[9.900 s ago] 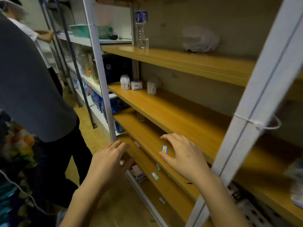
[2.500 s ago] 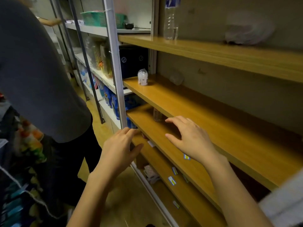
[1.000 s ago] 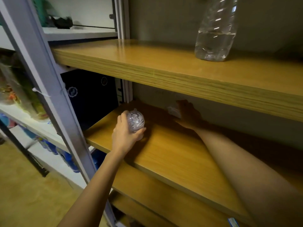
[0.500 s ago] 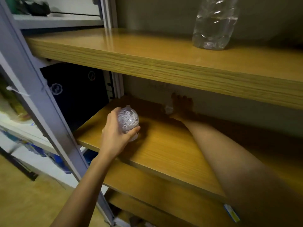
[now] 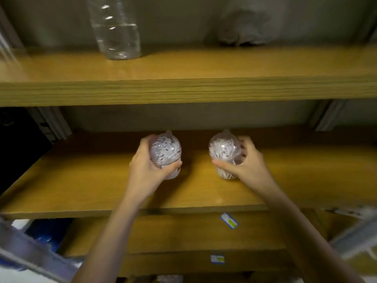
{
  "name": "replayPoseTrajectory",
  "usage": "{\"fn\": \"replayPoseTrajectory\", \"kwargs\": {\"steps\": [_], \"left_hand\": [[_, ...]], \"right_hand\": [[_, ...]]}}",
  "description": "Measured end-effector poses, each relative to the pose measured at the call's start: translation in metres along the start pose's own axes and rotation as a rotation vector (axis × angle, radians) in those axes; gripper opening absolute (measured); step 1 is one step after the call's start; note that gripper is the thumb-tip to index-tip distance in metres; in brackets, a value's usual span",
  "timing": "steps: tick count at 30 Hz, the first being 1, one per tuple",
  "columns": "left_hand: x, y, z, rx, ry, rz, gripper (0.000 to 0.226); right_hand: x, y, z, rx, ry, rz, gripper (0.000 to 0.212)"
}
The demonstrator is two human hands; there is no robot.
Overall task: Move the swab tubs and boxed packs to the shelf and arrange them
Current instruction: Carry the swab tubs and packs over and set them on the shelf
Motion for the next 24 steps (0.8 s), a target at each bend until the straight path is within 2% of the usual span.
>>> {"fn": "replayPoseTrajectory", "kwargs": {"steps": [5,8,11,15,24], "left_hand": [[0.091,0.013,-0.081,0.105,0.082,0.163,0.079],[0.145,0.028,-0.136,0.183,0.134,0.282,0.077],[0.195,0.045,-0.189,0.251,0.188,0.371,0.077],[0.265,0.075,-0.247,0.314,0.248,0.485,0.082],[0.391,0.118,-0.362,0.416,0.374,0.709,0.078]], "right_hand": [[-0.095,0.083,-0.017,-0.057,-0.100,-0.091,0.075],[-0.151,0.133,-0.024,-0.081,-0.055,-0.183,0.068],[-0.205,0.180,-0.039,-0.076,0.000,-0.257,0.073],[-0.274,0.238,-0.069,-0.047,0.077,-0.366,0.072],[-0.404,0.335,-0.117,0.081,0.175,-0.626,0.074]]}}
Point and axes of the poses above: each hand's wrist, its own y-axis away from the middle knuckle, its own x-axis out of the palm, z = x × y, the point moved 8 cm from there along -y, towards the middle knuckle, and after that the axes turned 9 degrees about z, right-handed, at the moved point
